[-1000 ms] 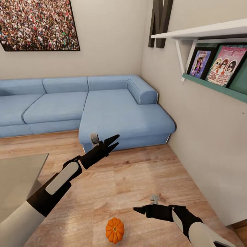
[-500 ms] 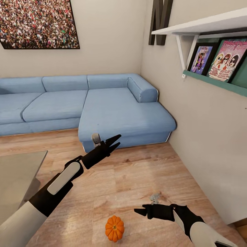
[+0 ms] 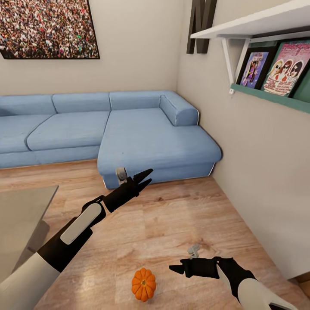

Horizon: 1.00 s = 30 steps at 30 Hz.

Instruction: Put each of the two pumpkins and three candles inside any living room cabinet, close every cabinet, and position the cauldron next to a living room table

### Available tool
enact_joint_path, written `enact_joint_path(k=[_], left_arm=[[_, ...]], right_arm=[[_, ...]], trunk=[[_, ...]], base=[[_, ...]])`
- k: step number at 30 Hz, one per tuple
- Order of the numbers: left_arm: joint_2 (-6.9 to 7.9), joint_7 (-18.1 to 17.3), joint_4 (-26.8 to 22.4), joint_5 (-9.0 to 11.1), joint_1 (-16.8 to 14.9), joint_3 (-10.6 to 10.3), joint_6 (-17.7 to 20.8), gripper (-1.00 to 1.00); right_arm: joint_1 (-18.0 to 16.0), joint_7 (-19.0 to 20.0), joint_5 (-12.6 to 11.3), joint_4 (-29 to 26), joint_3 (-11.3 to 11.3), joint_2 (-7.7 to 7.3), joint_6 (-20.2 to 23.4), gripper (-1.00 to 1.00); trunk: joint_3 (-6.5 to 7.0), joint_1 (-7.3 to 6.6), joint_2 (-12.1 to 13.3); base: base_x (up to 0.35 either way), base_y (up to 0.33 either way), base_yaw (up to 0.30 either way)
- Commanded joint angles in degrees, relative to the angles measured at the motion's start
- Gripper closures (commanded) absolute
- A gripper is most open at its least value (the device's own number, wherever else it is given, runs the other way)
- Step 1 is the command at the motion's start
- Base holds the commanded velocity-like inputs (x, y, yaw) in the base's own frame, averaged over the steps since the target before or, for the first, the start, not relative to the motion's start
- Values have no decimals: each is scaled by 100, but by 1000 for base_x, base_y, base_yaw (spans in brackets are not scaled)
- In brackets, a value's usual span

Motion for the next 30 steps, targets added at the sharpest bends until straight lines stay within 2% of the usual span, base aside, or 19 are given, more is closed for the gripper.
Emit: enact_joint_path(k=[1,30], left_arm=[[0,0,0,1,0,0,0,-100],[0,0,0,9,0,0,0,-100]], right_arm=[[0,-6,0,0,-1,2,1,-100],[0,-37,-13,44,-1,-2,0,-100]], trunk=[[-18,22,-42],[-539,659,-1205]], base=[[0,0,0],[0,0,0]])
